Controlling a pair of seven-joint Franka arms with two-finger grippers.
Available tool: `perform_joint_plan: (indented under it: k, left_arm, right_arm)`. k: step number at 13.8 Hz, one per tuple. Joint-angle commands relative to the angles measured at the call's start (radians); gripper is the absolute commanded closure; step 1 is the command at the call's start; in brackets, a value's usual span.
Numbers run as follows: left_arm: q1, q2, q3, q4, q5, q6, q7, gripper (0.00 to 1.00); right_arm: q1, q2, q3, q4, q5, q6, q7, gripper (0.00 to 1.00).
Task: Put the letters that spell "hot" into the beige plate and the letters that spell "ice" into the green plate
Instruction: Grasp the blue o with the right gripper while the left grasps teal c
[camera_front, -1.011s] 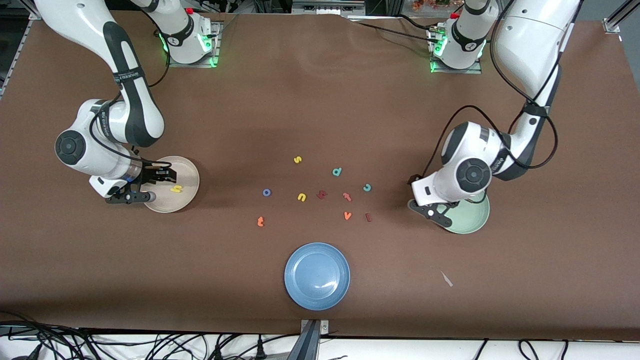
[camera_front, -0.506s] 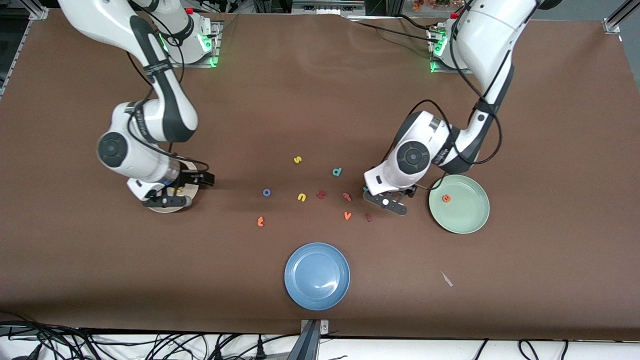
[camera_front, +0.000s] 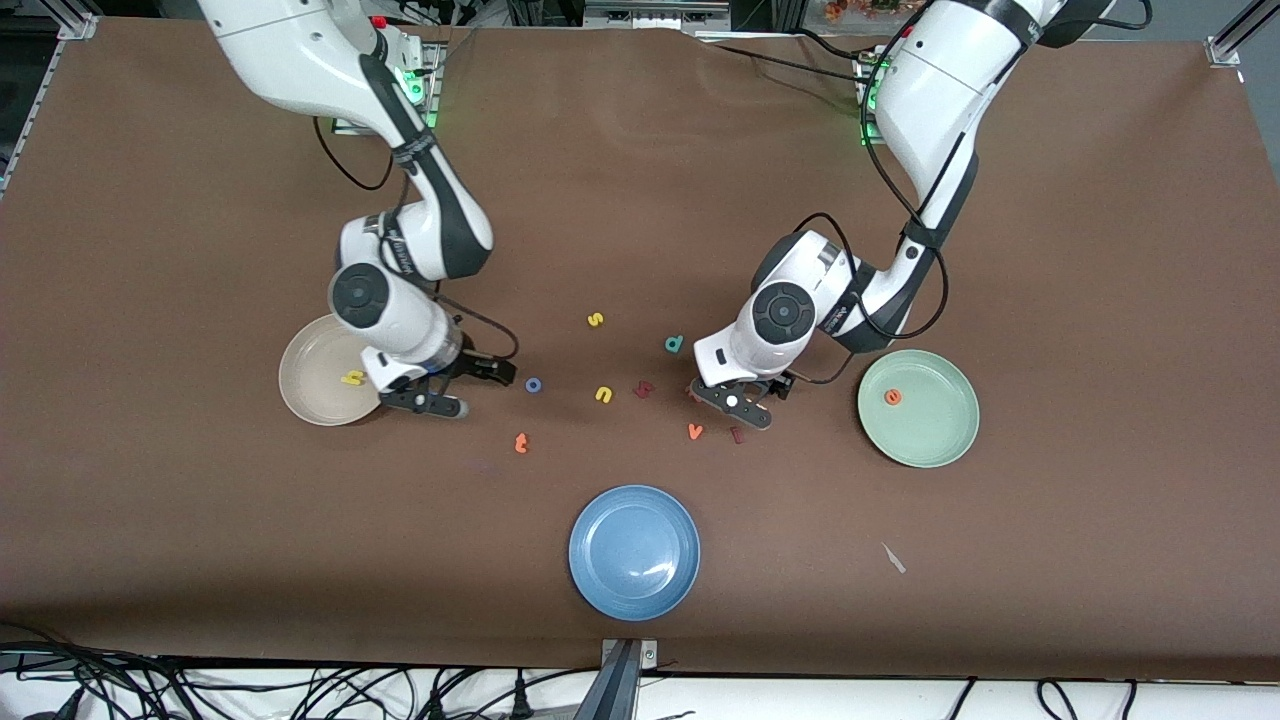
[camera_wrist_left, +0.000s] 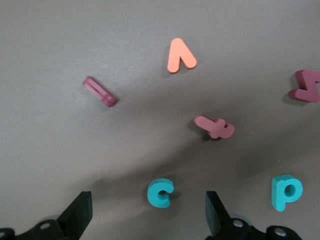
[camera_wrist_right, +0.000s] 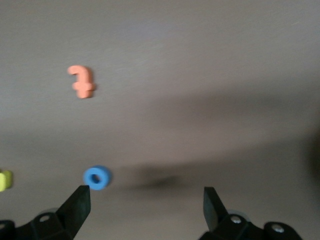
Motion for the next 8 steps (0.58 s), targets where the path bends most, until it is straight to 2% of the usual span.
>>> perform_joint_plan:
  k: [1,3,5,6,8]
  left_arm:
    - [-0.013,0.023,0.007,0.020,0.002,0.005,0.010,0.06]
    - [-0.012,0.032,0.007,0.020,0.005,0.034,0.016,0.07]
    - [-0.012,0.039,0.009,0.018,0.005,0.041,0.018,0.14]
    - [-0.012,0.037,0.009,0.018,0.005,0.038,0.016,0.23]
    - [-0.008,0.039,0.009,0.017,0.003,0.036,0.016,0.31]
  right_arm:
    - [0.063,0.072,-0.009,0.097,0.003,-0.006,0.098,0.00]
    - [0.107,0.106,-0.016,0.115,0.000,-0.008,0.131,0.00]
    - [0.108,0.132,-0.015,0.130,-0.012,-0.008,0.132,0.00]
    - [0.108,0.140,-0.015,0.132,-0.012,-0.008,0.132,0.01]
    - [0.111,0.142,-0.015,0.132,-0.012,-0.009,0.132,0.08]
